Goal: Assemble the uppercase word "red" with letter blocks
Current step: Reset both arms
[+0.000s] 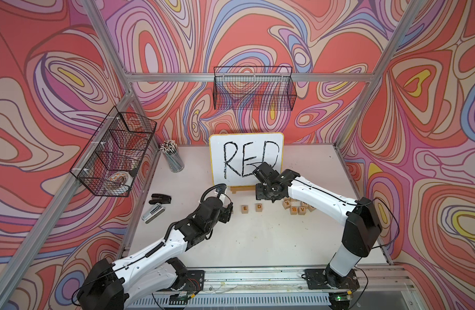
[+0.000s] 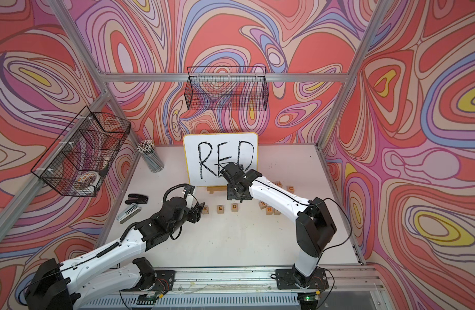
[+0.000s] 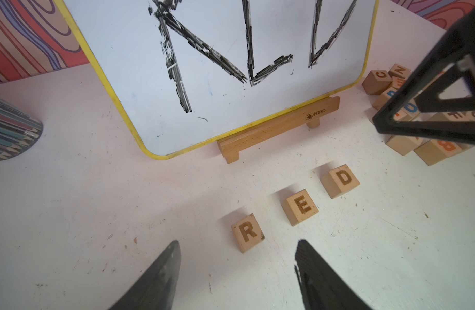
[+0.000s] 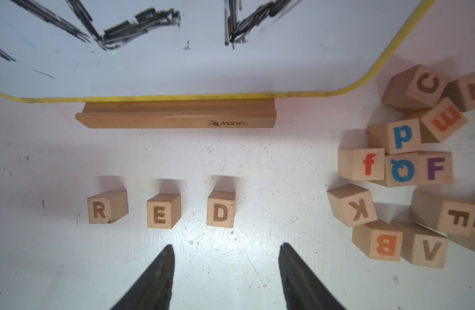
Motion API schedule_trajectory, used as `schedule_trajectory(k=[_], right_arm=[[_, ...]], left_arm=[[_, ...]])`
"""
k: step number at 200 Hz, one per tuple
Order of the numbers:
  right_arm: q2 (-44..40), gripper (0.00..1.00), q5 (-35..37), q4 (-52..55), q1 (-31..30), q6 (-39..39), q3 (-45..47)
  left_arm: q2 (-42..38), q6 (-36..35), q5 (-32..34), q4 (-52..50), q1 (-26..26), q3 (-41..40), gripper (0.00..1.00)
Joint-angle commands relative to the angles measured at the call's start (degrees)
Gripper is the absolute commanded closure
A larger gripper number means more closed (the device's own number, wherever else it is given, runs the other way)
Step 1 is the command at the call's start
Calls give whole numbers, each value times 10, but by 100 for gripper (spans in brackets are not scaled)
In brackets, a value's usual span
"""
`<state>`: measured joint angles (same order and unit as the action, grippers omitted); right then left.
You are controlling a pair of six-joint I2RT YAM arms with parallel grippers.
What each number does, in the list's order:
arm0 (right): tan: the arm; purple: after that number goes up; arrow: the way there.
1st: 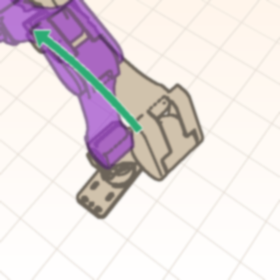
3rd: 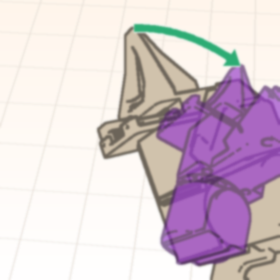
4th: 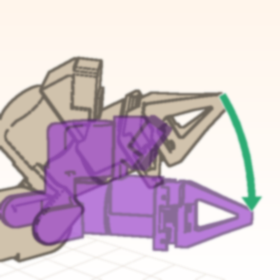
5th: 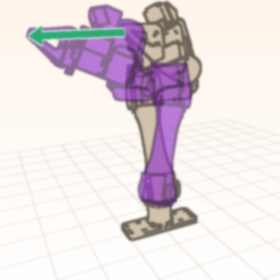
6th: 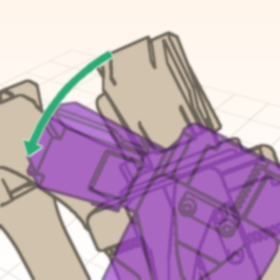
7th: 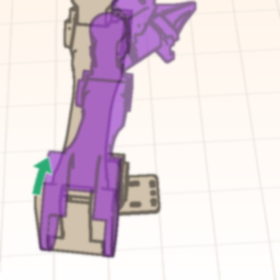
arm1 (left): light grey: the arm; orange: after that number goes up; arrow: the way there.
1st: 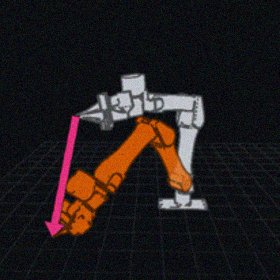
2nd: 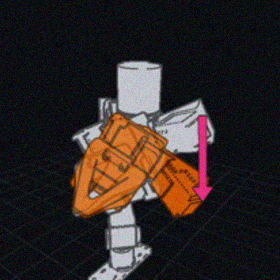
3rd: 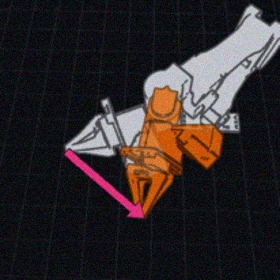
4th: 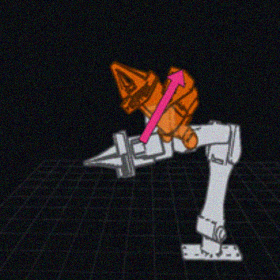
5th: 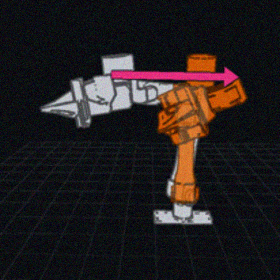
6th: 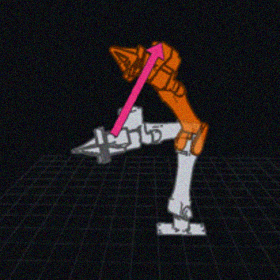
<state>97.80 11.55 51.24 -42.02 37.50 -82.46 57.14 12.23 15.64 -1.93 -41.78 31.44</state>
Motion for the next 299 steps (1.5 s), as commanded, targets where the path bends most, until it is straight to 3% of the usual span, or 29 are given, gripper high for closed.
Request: schedule_trajectory(k=[1,13,46,58,81,119,164,201,244,299], right_arm=[[-26,32,47,16,8,-9,16],[-41,31,60,21,18,-9,21],[-78,16,110,36,46,-14,31],[-91,2,135,40,57,-13,35],[-122,2,150,20,103,-29,62],[-206,2,206,-60,202,-62,158],[-282,2,265,-212,291,-100,285],[-265,2,335,-338,312,-135,367],[-258,2,302,-513,356,-166,477],[-264,2,282,-847,362,-258,630]], left_arm=[[-12,9,4,-11,7,11,28],[-16,9,6,-12,10,12,28],[-27,13,20,-22,16,17,22],[-30,13,34,-26,18,18,12],[-40,9,65,-31,25,20,0],[-69,12,140,-14,51,-6,0],[-94,31,165,19,102,-48,0],[-66,9,190,108,146,-86,0],[-42,-19,142,207,251,-116,0],[73,-40,99,327,307,-152,0]])
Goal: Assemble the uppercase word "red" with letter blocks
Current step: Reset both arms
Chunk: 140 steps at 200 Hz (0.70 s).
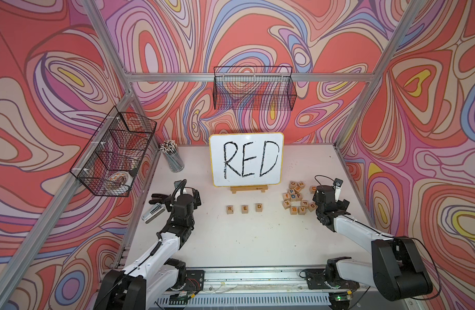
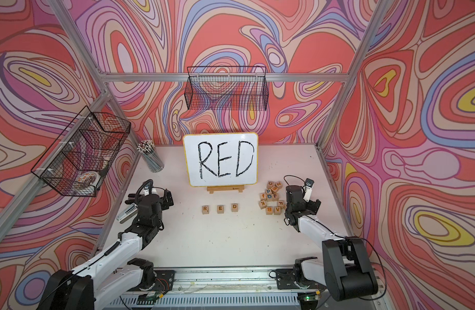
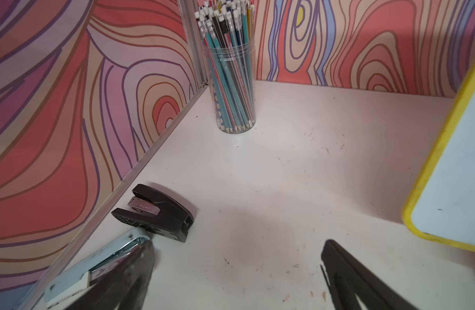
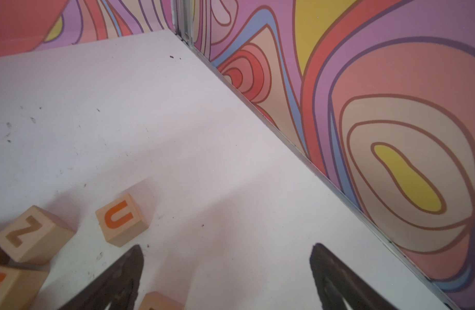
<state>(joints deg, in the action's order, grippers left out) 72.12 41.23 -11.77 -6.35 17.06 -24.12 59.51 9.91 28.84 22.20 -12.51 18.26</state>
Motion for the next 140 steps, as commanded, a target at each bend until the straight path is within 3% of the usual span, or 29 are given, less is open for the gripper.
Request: schedule_trajectory(k=[1,43,63,81,115,134,140], right_arm=[[-6,2,-16,-223,5,-55,49],[72,2,-54,-437,10,-114,96],[121,2,-81,-513,15,-136,93],[117,2,-119,-451,18,-144,65],[126,3,-204,-526,33,-123,98],[181,3,-214,-574,34,-121,89],[199,3,-212,-582,35,-122,82]], left_arm=[[52,-17,-34,90,15,-21,0],[154,-20,-105,154,51,20,0],[189,-34,-148,92,60,71,2],[197,-58,-164,80,60,84,7],[198,-110,-140,231,61,21,4],[284,-123,-137,384,62,-6,0],[293,-117,-133,383,63,-6,0]])
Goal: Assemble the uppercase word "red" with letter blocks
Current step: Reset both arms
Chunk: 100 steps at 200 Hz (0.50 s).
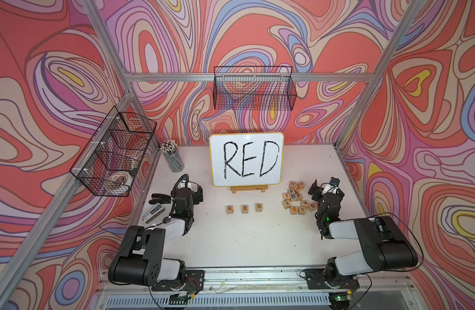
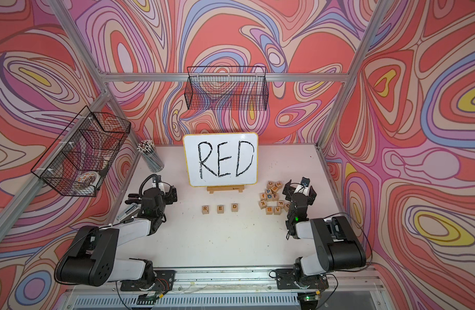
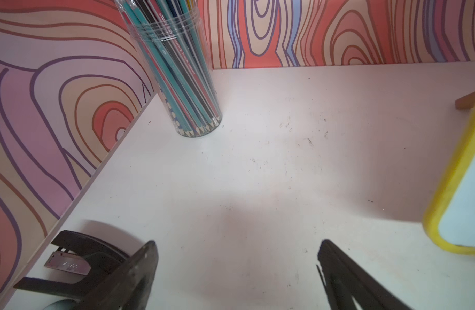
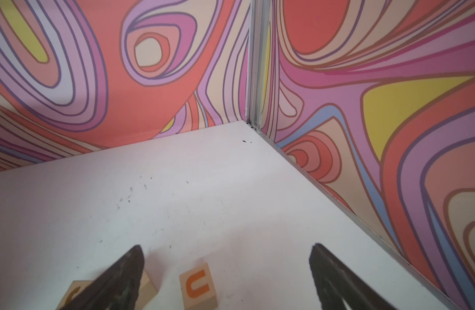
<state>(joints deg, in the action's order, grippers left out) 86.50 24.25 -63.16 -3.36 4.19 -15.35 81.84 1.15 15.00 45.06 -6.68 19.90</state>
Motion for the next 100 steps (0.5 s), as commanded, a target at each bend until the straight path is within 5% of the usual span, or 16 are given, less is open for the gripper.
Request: schedule_trajectory(k=[1,54,100], right_arm=[[57,3,-44,-70,5,6,-7],[119,4,-102,-61,9,-15,-46],[113,3,-175,66,13,-34,-105]], left_arm=[[70,-28,6,150,5,-22,0],[68,-4,-57,66,39,17,0],[67,-1,-65,63,44,17,0]])
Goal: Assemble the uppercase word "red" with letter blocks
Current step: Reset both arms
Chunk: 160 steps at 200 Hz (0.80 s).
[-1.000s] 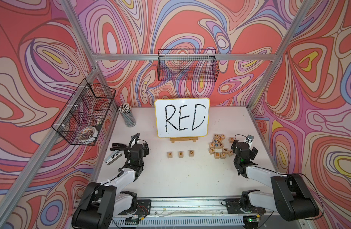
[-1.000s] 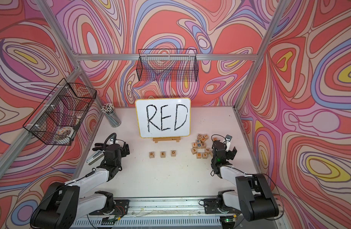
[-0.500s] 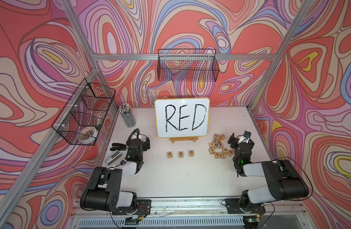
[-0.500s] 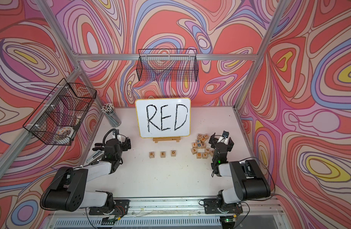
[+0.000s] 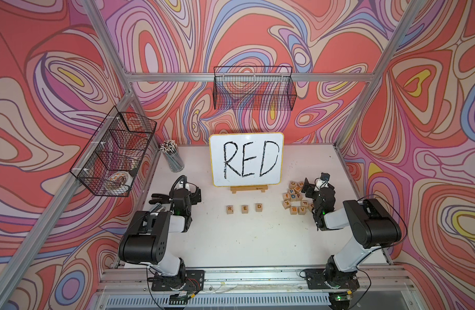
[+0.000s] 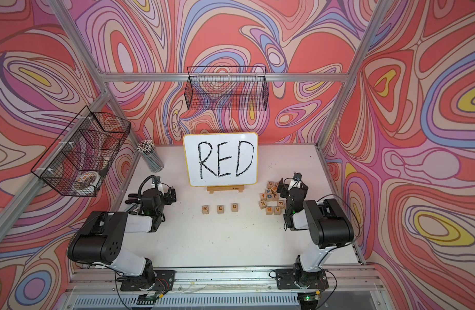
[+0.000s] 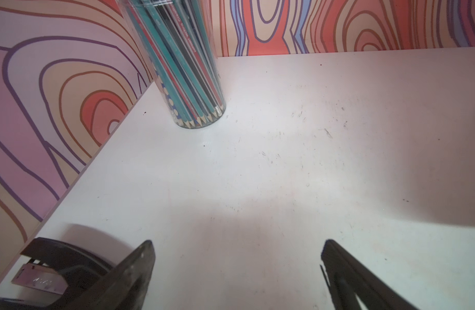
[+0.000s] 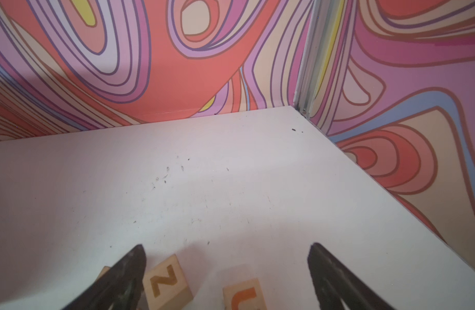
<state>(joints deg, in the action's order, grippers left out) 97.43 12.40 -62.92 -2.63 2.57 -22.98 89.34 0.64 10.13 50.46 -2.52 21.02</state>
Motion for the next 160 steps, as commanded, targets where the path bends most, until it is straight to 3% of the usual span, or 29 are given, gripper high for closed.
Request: schedule_trajectory(k=[1,18,46,73,160], right_arm=[[3,3,-60,67,7,-17,-30],[4,3,-79,78,17,-12,-36],[5,2,-80,81,18,-9,-38],[5,2,-77,86,21,-5,-40],[1,2,0,13,23,25,1]], left_arm=[[-8,3,-16,10,2,6,0],[-9,1,-21,13,2,3,0],[-12,-28,-95,28,2,-7,0],[-9,-10,-50,11,2,3,0],[-10,-11,-50,10,2,4,0]])
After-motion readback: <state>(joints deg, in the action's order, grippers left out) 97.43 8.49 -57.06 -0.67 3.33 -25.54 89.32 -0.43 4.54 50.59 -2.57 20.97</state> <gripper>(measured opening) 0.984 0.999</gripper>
